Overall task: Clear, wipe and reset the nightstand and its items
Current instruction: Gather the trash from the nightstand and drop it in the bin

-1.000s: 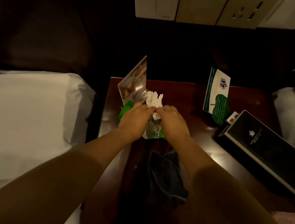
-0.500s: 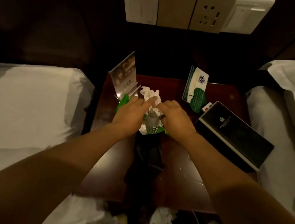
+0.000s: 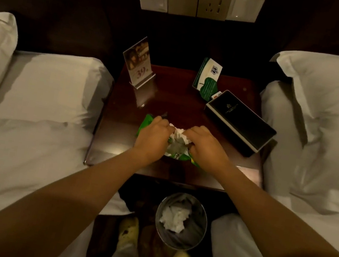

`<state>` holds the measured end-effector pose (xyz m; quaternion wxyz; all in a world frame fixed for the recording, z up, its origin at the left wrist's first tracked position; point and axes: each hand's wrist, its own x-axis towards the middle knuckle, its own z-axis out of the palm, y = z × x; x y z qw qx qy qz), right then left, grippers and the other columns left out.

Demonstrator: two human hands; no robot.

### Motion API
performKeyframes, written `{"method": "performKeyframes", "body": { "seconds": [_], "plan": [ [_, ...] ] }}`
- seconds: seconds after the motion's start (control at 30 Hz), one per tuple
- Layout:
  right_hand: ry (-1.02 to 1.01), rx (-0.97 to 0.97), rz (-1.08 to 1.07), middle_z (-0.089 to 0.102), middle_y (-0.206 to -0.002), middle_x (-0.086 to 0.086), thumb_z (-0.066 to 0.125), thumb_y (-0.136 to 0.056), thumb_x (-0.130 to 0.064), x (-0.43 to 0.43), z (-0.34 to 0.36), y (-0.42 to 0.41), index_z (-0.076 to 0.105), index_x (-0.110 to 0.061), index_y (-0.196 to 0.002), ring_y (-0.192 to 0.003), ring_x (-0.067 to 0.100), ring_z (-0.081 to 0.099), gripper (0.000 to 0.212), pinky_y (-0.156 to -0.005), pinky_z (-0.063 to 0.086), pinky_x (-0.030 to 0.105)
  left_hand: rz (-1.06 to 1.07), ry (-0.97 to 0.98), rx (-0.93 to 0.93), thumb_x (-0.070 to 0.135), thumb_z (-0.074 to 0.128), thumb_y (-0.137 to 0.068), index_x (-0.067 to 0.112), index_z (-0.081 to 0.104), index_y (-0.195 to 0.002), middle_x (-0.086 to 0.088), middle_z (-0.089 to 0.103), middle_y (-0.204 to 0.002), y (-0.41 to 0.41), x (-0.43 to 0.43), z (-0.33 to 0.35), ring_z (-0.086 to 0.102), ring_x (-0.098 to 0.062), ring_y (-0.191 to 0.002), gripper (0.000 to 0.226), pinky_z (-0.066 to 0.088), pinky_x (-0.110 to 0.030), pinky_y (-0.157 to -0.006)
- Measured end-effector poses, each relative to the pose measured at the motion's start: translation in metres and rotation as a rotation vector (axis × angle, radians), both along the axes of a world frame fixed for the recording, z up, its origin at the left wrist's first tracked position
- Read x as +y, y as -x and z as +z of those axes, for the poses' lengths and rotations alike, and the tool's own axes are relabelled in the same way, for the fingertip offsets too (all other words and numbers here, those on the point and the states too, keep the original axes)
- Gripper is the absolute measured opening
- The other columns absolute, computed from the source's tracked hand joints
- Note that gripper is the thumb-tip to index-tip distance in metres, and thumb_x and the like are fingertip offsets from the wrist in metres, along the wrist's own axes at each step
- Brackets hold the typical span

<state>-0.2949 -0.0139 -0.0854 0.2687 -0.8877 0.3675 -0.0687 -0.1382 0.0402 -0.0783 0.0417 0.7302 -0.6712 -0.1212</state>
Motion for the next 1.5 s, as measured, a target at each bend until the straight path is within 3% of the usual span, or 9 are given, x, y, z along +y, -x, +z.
{"method": "performKeyframes", "body": {
  "seconds": [0.1, 0.27, 0.47, 0.83, 1.13, 1.3, 1.5],
  "plan": [
    [-0.045, -0.01, 0.028, 0.061, -0.108, 0.016, 0.05, -0.075, 0.008, 0.032, -0.008, 0.027, 0.06, -0.004, -0.112, -0.105, 0.033, 0.05, 0.041, -0.092, 0.043, 0.043, 0.01, -0.076, 0.022, 0.006, 0.052, -0.083, 0.014, 0.061, -0.117, -0.008, 0.058, -0.116, 0.022, 0.032, -0.005, 0.046, -0.026, -0.112, 0.036, 0.048, -0.038, -0.083],
    [-0.079, 0.073, 0.124, 0.059, -0.113, 0.014, 0.048, -0.078, 0.002, 0.078, -0.032, 0.057, 0.057, -0.007, -0.12, -0.106, 0.031, 0.049, 0.043, -0.088, 0.045, 0.044, 0.017, -0.174, 0.064, 0.009, 0.053, -0.08, 0.015, 0.064, -0.109, -0.008, 0.062, -0.109, 0.051, 0.087, -0.028, 0.049, -0.024, -0.109, 0.032, 0.043, -0.033, -0.083],
    [-0.183, 0.141, 0.009, 0.056, -0.118, 0.013, 0.047, -0.083, -0.003, 0.121, -0.085, 0.082, 0.053, -0.009, -0.124, -0.111, 0.029, 0.046, 0.042, -0.093, 0.042, 0.041, 0.084, -0.262, 0.157, 0.011, 0.054, -0.082, 0.019, 0.06, -0.121, -0.006, 0.061, -0.112, 0.079, 0.123, -0.082, 0.048, -0.023, -0.112, 0.04, 0.045, -0.031, -0.078],
    [-0.334, 0.356, -0.197, 0.048, -0.134, 0.011, 0.048, -0.089, -0.013, 0.181, -0.231, 0.113, 0.043, -0.017, -0.135, -0.126, 0.027, 0.039, 0.046, -0.105, 0.033, 0.034, 0.061, -0.566, 0.366, 0.004, 0.05, -0.086, 0.014, 0.048, -0.134, -0.015, 0.047, -0.139, 0.124, 0.16, -0.23, 0.036, -0.029, -0.132, 0.05, 0.029, -0.029, -0.111],
    [-0.276, 0.497, -0.206, 0.042, -0.137, 0.013, 0.049, -0.091, -0.019, 0.165, -0.35, 0.115, 0.034, -0.016, -0.139, -0.129, 0.029, 0.035, 0.05, -0.105, 0.035, 0.037, 0.085, -0.53, 0.468, 0.001, 0.049, -0.087, 0.012, 0.037, -0.141, -0.014, 0.033, -0.148, 0.134, 0.142, -0.348, 0.032, -0.03, -0.137, 0.056, 0.028, -0.038, -0.115],
    [-0.337, 0.502, -0.252, 0.029, -0.148, 0.011, 0.045, -0.093, -0.032, 0.159, -0.361, 0.104, 0.022, -0.021, -0.144, -0.134, 0.032, 0.026, 0.057, -0.104, 0.035, 0.046, 0.064, -0.49, 0.486, 0.013, 0.046, -0.092, 0.018, 0.028, -0.145, -0.013, 0.025, -0.152, 0.124, 0.135, -0.356, 0.026, -0.031, -0.139, 0.057, 0.027, -0.042, -0.116],
    [-0.262, 0.474, -0.237, 0.034, -0.146, 0.009, 0.05, -0.089, -0.042, 0.157, -0.297, 0.108, 0.028, -0.019, -0.141, -0.132, 0.029, 0.032, 0.061, -0.102, 0.035, 0.042, 0.099, -0.513, 0.417, 0.012, 0.045, -0.092, 0.014, 0.031, -0.143, -0.016, 0.035, -0.144, 0.109, 0.134, -0.296, 0.033, -0.032, -0.134, 0.054, 0.032, -0.042, -0.112]
  ]
}}
